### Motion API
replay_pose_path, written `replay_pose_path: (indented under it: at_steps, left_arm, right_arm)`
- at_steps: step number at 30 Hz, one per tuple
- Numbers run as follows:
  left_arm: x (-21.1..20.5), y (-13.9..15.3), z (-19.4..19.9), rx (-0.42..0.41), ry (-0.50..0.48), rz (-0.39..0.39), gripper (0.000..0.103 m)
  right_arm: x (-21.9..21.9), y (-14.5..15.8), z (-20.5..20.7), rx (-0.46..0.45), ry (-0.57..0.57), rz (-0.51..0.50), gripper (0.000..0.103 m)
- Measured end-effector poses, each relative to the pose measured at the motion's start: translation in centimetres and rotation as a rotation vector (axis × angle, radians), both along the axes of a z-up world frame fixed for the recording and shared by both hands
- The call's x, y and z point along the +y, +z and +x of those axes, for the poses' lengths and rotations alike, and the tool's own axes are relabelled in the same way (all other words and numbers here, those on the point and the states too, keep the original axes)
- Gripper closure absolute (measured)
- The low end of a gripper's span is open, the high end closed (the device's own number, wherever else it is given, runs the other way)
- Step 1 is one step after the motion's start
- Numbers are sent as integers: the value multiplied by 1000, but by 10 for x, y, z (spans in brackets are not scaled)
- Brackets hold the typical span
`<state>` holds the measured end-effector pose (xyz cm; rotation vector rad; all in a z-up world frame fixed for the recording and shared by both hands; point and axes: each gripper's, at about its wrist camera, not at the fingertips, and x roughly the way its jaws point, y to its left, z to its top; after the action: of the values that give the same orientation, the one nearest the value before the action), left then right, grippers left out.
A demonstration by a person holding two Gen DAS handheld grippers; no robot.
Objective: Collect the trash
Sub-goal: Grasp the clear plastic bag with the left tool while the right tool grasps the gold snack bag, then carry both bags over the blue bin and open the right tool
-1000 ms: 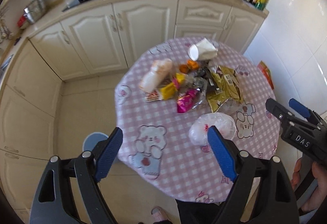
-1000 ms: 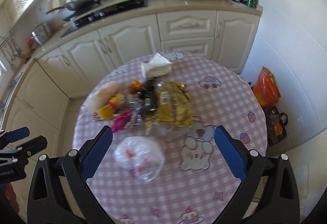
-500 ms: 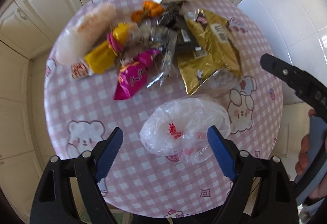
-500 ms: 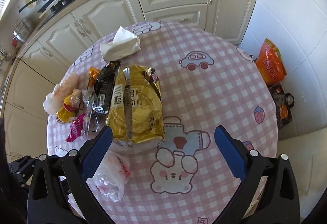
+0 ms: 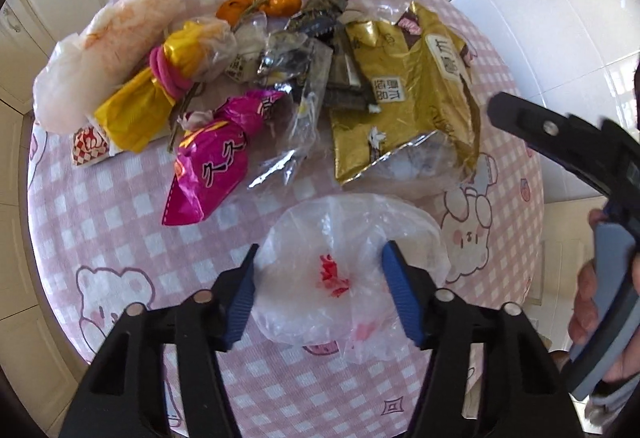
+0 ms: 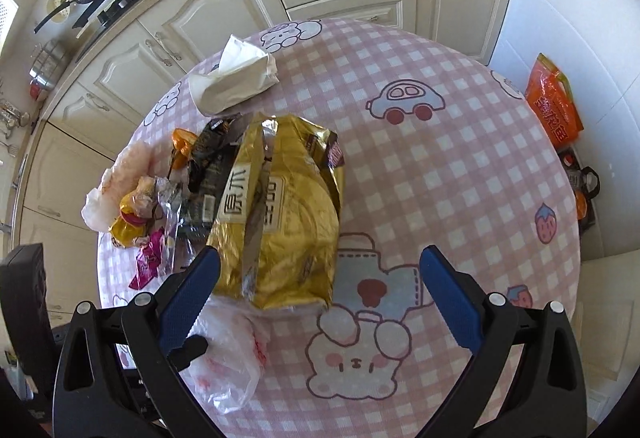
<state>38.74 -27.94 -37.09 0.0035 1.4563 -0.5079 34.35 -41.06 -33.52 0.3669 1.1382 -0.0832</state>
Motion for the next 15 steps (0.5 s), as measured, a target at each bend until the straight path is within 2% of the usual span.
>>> replay_pose_path:
  at_steps: [1,2,3,4,6,7,8,9,11,15]
  left_arm:
    - [3,4,0,-3,4,-11,53]
    - [7,9,-2,-12,10,-22,72]
    - [10,14,-2,-7,15,-29,77]
    - [15,18,-1,0,24,-36,77]
    - [23,27,-2,-13,24,-28,78]
    - [25,32,-3,-22,23,-24,78]
    - [29,39,-4,-34,25,-21,78]
    - [33,44,-5,-38,28,-26,79]
    - [39,56,-9,-55,37,-33,79]
    - [55,71,-16,-91,69,-53,79]
  right_arm:
    - [0,-2,4,4,-1,12,7]
    - [0,-5,7,9,-1,22,8]
    - [1,-6,10,13,2,26,13]
    - [3,-9,13,21,10,28,18]
    - [4,-18,18,56,17,71,41]
    - [3,-24,19,79,11,106,46]
    - [2,-28,19,99,7,129,59]
    - [2,-30,18,119,3,132,66]
    - [2,-28,14,126,14,129,74]
    - [-1,-12,-2,110,21,83,84]
